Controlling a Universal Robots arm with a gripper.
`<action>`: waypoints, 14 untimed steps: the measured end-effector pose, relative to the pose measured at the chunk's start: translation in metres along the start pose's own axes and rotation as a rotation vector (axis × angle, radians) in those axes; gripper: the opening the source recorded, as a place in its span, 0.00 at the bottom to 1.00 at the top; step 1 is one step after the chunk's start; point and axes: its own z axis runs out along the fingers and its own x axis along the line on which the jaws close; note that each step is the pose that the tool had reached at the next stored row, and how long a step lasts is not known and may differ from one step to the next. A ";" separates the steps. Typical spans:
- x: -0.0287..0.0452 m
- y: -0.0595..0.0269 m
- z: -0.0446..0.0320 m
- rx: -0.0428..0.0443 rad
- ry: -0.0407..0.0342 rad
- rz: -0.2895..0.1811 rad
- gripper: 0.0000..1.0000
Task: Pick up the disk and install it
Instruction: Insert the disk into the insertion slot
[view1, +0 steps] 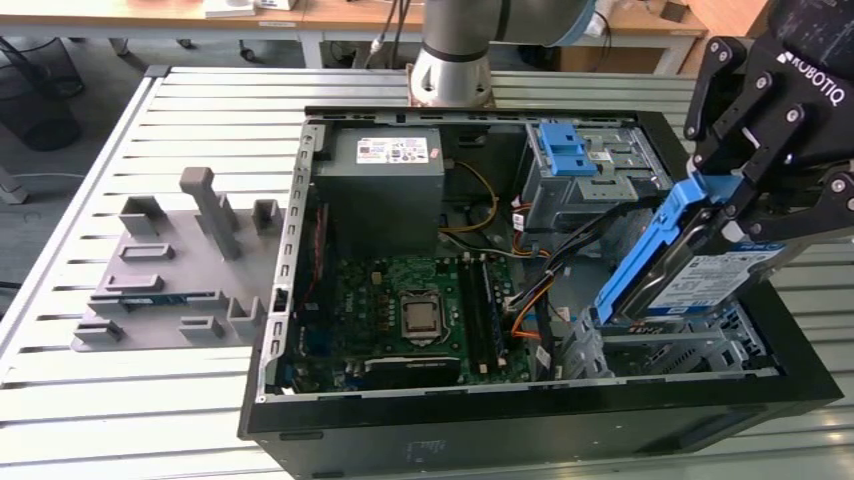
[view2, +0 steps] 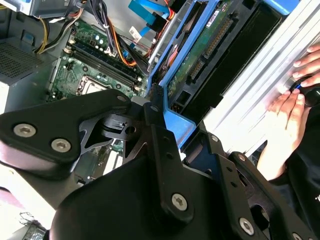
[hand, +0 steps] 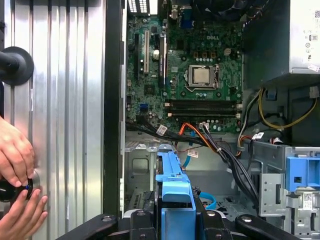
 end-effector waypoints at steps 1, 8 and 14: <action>0.0000 -0.0002 0.0003 0.0000 0.0000 0.001 0.36; 0.0001 -0.0006 0.0033 0.0001 -0.0001 0.004 0.36; 0.0002 -0.0006 0.0079 0.0001 -0.0002 0.004 0.36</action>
